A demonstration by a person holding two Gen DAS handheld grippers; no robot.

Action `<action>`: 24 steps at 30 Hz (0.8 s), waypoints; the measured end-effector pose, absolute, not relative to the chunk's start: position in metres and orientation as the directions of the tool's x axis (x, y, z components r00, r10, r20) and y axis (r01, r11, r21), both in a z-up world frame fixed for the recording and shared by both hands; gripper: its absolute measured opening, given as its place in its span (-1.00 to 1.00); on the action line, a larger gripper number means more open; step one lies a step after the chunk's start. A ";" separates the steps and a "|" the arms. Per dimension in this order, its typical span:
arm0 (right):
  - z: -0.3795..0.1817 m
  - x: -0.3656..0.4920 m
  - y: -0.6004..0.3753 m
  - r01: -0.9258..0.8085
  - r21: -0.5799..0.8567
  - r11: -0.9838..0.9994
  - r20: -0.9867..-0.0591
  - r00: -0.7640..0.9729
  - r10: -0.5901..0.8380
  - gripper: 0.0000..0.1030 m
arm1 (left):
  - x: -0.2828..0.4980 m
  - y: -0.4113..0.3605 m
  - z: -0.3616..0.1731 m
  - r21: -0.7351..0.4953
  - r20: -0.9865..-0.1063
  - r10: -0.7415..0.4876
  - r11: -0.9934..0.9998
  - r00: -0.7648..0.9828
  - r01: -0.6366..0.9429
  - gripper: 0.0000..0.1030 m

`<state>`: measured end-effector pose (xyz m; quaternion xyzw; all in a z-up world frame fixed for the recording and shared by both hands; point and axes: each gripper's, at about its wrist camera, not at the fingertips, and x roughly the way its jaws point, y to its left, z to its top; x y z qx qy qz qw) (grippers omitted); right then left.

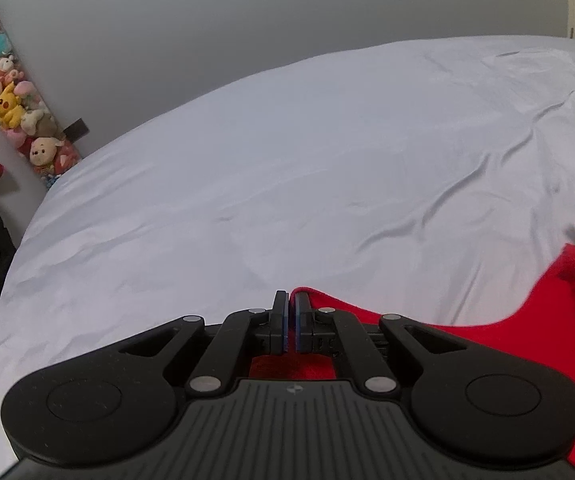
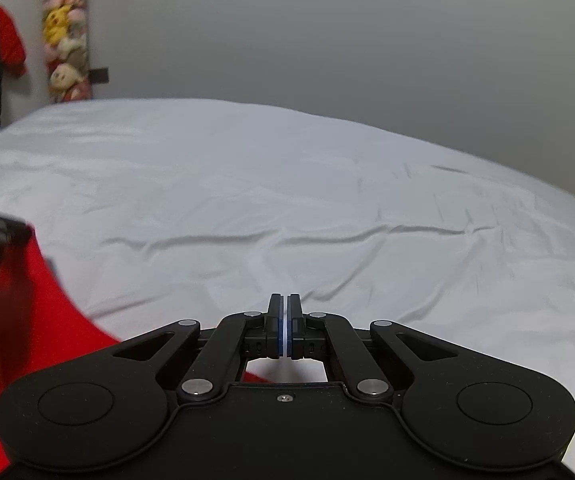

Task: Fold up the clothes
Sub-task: 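Pinch the red garment edge with the right gripper and smooth it flat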

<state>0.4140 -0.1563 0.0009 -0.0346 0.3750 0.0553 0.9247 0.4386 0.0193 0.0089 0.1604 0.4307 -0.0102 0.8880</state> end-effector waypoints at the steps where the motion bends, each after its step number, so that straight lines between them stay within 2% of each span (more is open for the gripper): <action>1: -0.002 0.415 -0.158 -0.129 -0.012 0.992 -0.704 0.705 0.083 -0.99 | 0.440 0.020 0.003 0.281 -0.780 0.125 0.945 0.613 0.166 -0.78; 2: -0.004 0.415 -0.160 -0.129 -0.002 0.992 -0.711 0.697 0.089 -0.98 | 0.440 0.021 0.001 0.289 -0.784 0.132 0.942 0.606 0.169 -0.66; 4: -0.006 0.415 -0.169 -0.123 0.020 0.992 -0.717 0.690 0.100 -0.96 | 0.435 0.023 0.001 0.338 -0.755 0.171 0.929 0.633 0.152 -0.07; 6: -0.006 0.414 -0.180 -0.116 0.044 0.992 -0.723 0.682 0.111 -0.80 | 0.433 0.029 0.003 0.342 -0.741 0.173 0.929 0.649 0.143 0.10; 10: 0.001 0.408 -0.208 -0.142 0.081 0.987 -0.743 0.651 0.155 -0.77 | 0.427 0.051 0.021 0.254 -0.749 0.104 0.957 0.654 0.138 0.12; 14: 0.008 0.393 -0.227 -0.217 0.091 0.972 -0.767 0.607 0.207 -0.77 | 0.416 0.068 0.036 0.232 -0.752 0.076 0.960 0.655 0.155 0.15; 16: 0.011 0.386 -0.233 -0.236 0.089 0.968 -0.775 0.594 0.216 -0.76 | 0.407 0.079 0.042 0.236 -0.747 0.068 0.957 0.662 0.168 0.25; 17: 0.012 0.382 -0.236 -0.245 0.088 0.966 -0.779 0.587 0.220 -0.71 | 0.406 0.081 0.043 0.235 -0.747 0.063 0.956 0.662 0.174 0.25; 20: 0.015 0.375 -0.235 -0.254 0.077 0.964 -0.785 0.580 0.216 -0.35 | 0.401 0.093 0.048 0.197 -0.751 0.037 0.966 0.660 0.170 0.29; 24: 0.014 0.372 -0.227 -0.272 0.059 0.960 -0.797 0.566 0.210 -0.32 | 0.406 0.092 0.051 0.150 -0.750 0.019 0.978 0.661 0.143 0.32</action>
